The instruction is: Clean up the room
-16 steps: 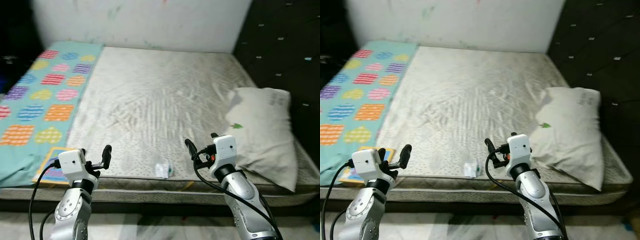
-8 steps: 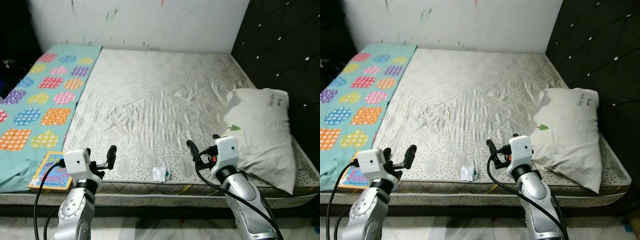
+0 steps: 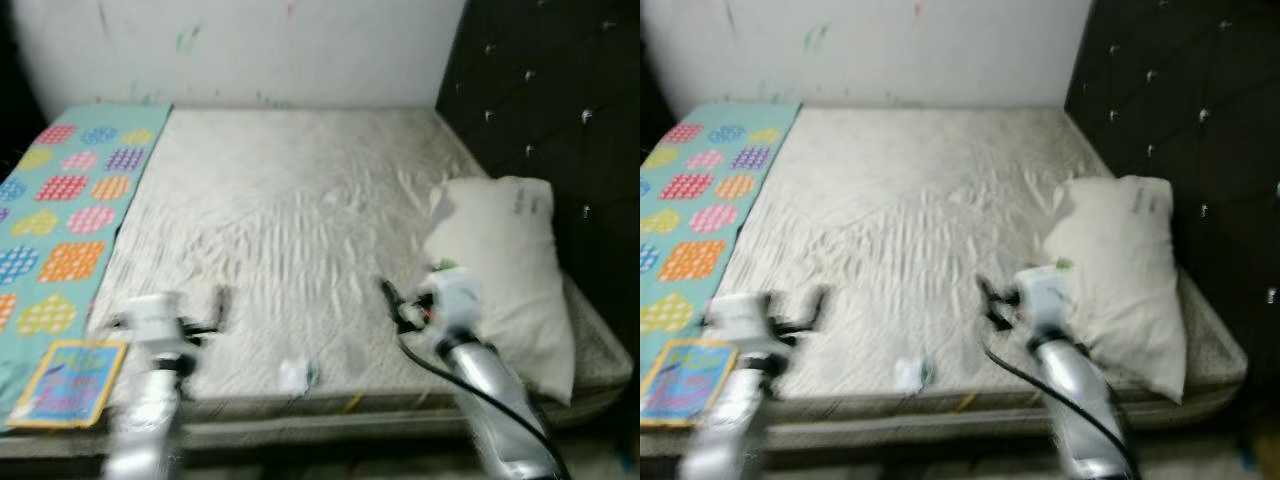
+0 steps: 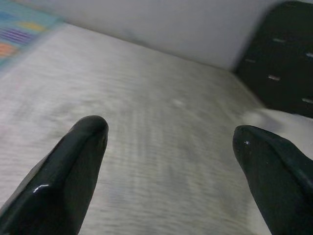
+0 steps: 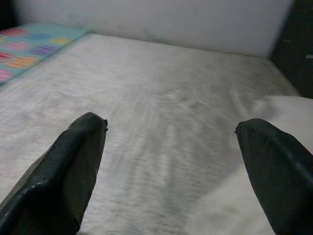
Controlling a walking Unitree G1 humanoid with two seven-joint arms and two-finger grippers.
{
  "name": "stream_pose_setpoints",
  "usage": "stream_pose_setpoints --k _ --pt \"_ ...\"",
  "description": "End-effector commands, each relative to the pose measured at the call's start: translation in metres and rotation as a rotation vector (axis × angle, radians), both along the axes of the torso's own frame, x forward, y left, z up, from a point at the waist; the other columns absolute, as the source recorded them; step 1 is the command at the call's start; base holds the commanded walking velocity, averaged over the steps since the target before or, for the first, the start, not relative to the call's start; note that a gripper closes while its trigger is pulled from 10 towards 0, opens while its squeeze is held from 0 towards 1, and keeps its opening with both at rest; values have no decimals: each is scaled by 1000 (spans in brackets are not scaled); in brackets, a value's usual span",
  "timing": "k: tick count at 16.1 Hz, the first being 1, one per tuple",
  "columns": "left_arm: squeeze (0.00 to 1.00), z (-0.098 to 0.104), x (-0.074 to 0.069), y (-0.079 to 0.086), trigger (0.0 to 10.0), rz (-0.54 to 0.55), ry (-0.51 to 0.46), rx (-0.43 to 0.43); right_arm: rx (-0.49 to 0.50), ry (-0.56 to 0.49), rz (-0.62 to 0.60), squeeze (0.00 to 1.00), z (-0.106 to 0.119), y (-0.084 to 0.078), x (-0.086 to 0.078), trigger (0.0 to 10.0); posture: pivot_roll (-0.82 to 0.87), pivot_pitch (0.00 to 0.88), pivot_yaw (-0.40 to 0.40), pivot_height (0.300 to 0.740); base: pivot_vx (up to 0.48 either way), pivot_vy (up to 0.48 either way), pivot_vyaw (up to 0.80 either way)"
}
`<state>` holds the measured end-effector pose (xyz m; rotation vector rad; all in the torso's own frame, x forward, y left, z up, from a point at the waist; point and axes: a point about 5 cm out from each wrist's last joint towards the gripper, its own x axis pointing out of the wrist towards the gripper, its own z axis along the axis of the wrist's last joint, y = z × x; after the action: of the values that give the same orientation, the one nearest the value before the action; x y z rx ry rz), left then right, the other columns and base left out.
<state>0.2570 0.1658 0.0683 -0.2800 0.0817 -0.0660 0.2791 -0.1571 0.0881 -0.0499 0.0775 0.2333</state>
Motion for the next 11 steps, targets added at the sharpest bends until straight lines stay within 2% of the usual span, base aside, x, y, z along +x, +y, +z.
stream_pose_setpoints --k 1,6,11 --pt "0 -1 -1 12 10000 31 17 27 23 -28 26 0 8 11 4 10000 -95 0 -29 740 0 0 0" --pt "0 3 2 12 10000 29 -1 28 23 -40 25 0 11 13 7 10000 -94 0 -21 740 0 0 0" --pt "0 8 4 9 10000 15 -21 50 5 -66 51 0 21 18 14 10000 -91 12 -16 740 0 0 -723"
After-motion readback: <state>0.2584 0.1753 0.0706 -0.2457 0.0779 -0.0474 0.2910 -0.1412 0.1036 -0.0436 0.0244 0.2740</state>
